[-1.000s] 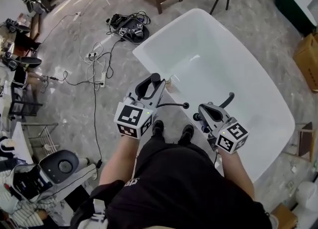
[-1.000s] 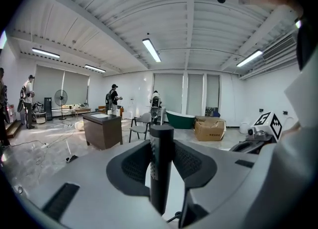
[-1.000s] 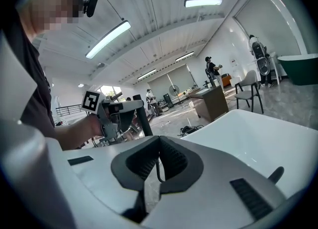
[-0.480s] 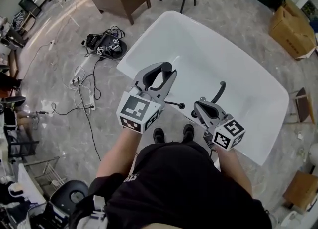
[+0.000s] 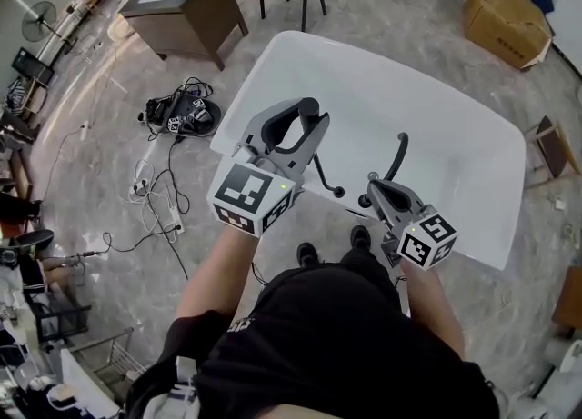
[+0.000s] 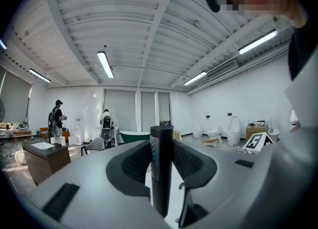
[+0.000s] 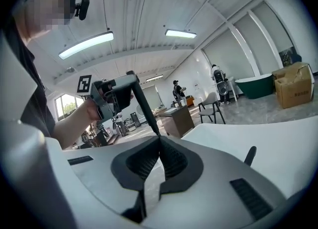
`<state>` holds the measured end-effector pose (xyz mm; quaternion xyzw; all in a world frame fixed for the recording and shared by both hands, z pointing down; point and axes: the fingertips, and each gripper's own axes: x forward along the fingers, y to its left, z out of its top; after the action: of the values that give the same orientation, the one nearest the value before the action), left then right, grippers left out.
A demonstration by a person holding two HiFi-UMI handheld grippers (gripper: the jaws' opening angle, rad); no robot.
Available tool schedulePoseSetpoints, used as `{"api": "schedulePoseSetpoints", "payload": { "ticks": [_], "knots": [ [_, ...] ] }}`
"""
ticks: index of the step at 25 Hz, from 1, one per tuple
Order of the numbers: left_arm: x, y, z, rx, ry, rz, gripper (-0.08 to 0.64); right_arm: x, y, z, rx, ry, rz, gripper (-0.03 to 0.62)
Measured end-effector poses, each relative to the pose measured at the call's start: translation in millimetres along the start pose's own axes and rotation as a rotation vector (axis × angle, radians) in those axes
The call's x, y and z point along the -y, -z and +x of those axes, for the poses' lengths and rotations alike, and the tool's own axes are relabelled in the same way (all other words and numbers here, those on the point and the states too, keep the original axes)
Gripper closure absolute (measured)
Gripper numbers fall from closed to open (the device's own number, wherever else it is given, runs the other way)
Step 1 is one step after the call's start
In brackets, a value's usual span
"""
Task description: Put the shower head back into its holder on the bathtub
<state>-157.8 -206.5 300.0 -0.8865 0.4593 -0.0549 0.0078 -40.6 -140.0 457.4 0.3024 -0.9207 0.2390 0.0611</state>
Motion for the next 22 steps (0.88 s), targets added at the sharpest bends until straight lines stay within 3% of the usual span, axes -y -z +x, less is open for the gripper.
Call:
{"api": "schedulePoseSetpoints", "payload": {
  "ticks": [8,13,22],
  "knots": [
    [24.7,-21.6,10.9,0.01,0.026,-0.001,0.416,-3.8,-17.9,-3.2,-0.008,-0.055,-0.039,0.577],
    [39.1,25.4,36.6,-0.089,0.03,-0.038,0.416,14.2,-22.9,-15.4,0.003,-0.035,-0.068,0.577],
    [78.1,120.2,75.6,-0.276,0.116,-0.119,0.416,56.7,40.9,-48.6,-0.081,0.063,0.102,0.577]
  ]
}}
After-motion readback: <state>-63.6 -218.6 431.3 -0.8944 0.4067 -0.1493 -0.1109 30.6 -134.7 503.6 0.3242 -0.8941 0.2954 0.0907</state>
